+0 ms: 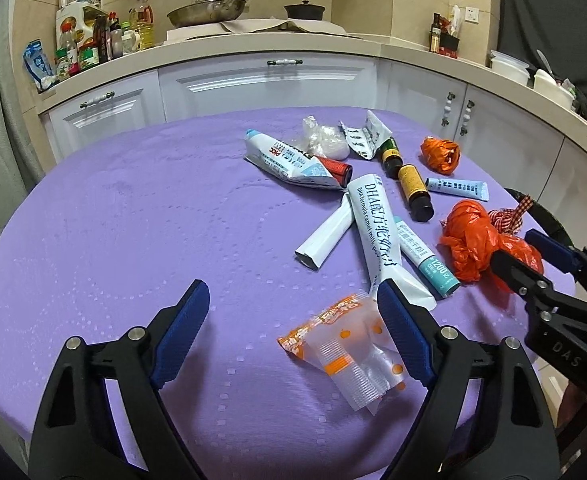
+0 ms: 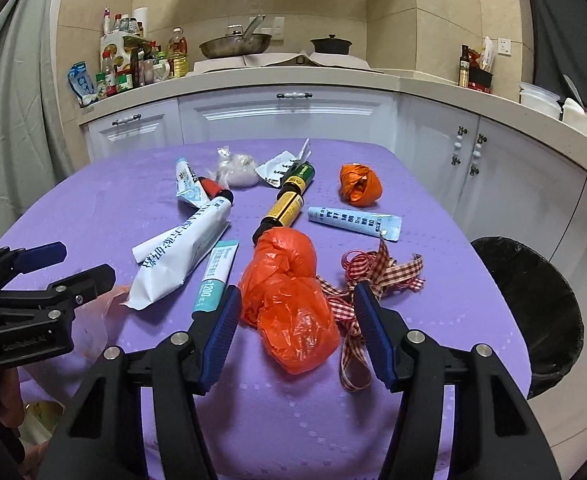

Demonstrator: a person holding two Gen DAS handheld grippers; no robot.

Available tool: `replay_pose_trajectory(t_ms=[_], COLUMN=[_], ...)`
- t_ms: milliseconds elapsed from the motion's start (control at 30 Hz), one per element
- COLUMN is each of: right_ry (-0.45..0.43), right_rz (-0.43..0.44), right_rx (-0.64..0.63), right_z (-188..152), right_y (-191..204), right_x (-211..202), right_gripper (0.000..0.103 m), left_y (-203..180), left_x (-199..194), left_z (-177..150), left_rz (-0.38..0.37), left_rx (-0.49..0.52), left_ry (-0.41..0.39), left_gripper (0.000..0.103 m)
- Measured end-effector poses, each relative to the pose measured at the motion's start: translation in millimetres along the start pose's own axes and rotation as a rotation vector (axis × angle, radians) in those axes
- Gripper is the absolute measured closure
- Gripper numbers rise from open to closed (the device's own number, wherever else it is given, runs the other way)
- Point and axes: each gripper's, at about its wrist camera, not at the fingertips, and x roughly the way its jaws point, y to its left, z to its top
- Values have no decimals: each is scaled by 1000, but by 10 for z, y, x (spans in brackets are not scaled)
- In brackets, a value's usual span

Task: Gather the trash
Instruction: 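Grasp the clear dotted bag with left tool while right tool grasps orange bag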

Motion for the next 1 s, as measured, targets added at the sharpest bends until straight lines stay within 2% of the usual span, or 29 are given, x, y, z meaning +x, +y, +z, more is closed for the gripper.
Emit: replay_pose_trajectory(t_ms=[167, 267, 633, 733, 867, 933, 1000], right_ry=[24, 19, 2, -3, -10, -14, -16], right_rz=[32, 31, 32, 33, 36, 35, 33], right_rx=[-13, -18, -14, -11, -10, -7, -5], right_z=[-8, -4, 10, 6, 4, 3, 2], right_y=[40, 58, 56, 54, 56, 53, 47], right_x=[55, 46, 12, -7, -52, -74, -91], right_gripper=[73, 78, 81, 81, 82, 82, 83], left_y=[-41, -54, -14, -58, -98, -110, -117], left_x=[-6, -13, -80, -131, -75, -58, -39], left_z=[19, 19, -16, -23, -100, -133, -158], left_rz=[-21, -29, -55, -54, -64, -66, -73], left_rx=[6, 8, -23, -5, 8, 11, 16], left_ry=[-2, -3, 9, -7, 21, 29, 41], left_gripper=[19, 19, 19, 19, 19, 28, 43])
